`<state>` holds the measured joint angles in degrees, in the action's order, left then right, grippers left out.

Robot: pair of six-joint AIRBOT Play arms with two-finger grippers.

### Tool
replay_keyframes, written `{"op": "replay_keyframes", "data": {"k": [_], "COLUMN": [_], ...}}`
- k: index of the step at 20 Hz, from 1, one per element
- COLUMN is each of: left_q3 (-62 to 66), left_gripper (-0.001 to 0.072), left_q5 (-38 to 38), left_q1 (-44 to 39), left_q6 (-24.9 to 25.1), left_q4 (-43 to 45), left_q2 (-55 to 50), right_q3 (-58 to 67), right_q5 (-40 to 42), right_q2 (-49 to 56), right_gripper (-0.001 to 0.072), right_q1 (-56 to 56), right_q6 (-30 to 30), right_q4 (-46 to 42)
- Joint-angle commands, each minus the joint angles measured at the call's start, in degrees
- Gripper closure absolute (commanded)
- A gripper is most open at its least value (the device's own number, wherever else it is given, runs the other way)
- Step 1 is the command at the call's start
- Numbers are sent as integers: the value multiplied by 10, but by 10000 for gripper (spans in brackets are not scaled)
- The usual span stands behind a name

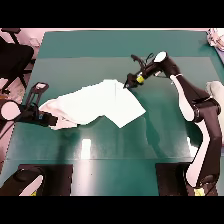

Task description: Fold the shirts.

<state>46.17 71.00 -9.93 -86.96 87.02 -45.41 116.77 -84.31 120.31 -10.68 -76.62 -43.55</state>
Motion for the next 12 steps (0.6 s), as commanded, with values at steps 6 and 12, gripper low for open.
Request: {"op": "replay_keyframes", "data": {"k": [6, 12], "left_q3": [248, 429], "left_gripper": [683, 682], "left_q5": [59, -7], "left_q1": [0, 0], "left_q6": [99, 109], "left_q4": [49, 197], "left_q2": [0, 0], "right_q3": [-6, 13], "right_q5": [133, 137], "right_q2": [-250, -412], "right_gripper": [693, 693], "right_q1": [83, 197], "right_q6": [2, 1], "right_q4": [5, 6]}}
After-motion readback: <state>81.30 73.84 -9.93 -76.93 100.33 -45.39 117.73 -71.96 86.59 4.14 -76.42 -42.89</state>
